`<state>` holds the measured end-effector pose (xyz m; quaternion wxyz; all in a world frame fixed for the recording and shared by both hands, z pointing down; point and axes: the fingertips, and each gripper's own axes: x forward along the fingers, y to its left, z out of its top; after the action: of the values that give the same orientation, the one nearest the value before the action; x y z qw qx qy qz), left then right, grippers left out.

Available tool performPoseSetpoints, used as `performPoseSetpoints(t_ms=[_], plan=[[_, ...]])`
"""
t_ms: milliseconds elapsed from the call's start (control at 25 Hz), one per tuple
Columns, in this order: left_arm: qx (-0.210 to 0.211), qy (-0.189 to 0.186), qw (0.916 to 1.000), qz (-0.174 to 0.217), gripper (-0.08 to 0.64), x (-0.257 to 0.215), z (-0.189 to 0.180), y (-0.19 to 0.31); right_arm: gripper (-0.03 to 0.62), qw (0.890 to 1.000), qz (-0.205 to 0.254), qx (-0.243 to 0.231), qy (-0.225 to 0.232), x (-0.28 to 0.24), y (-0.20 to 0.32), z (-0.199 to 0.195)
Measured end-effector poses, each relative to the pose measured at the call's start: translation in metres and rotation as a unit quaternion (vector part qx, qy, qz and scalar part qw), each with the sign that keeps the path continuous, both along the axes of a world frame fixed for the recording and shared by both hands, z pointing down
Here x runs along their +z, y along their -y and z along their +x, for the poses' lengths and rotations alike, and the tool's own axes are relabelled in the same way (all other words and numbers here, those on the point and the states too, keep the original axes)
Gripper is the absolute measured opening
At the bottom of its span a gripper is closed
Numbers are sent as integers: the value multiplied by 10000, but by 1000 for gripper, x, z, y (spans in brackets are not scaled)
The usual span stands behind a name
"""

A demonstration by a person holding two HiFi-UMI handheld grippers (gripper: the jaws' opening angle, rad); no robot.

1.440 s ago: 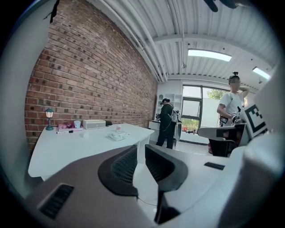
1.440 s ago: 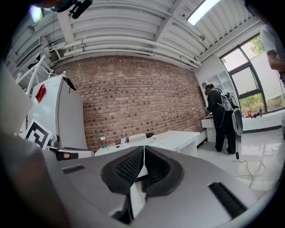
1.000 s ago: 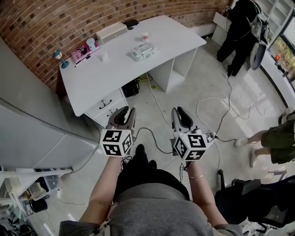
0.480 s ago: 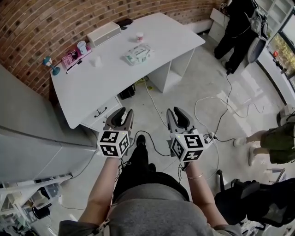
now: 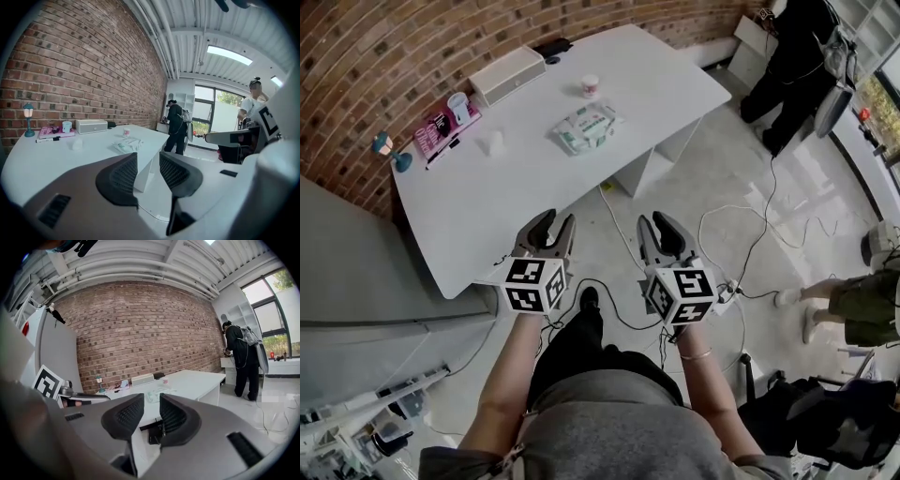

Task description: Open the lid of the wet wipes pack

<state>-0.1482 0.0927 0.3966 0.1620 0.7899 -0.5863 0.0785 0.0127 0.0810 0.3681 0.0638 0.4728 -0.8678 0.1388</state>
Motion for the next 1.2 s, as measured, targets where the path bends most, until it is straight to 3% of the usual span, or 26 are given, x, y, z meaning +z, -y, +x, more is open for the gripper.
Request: performPoseSetpoints(t_ms=[520, 1200], plan=[[259, 27, 9997, -20, 140, 3, -33, 83, 112, 9997, -102, 118, -180, 2, 69, -46], [147, 121, 9997, -136, 140, 12, -57, 124, 112, 9992, -107, -79, -389, 17, 114, -74]])
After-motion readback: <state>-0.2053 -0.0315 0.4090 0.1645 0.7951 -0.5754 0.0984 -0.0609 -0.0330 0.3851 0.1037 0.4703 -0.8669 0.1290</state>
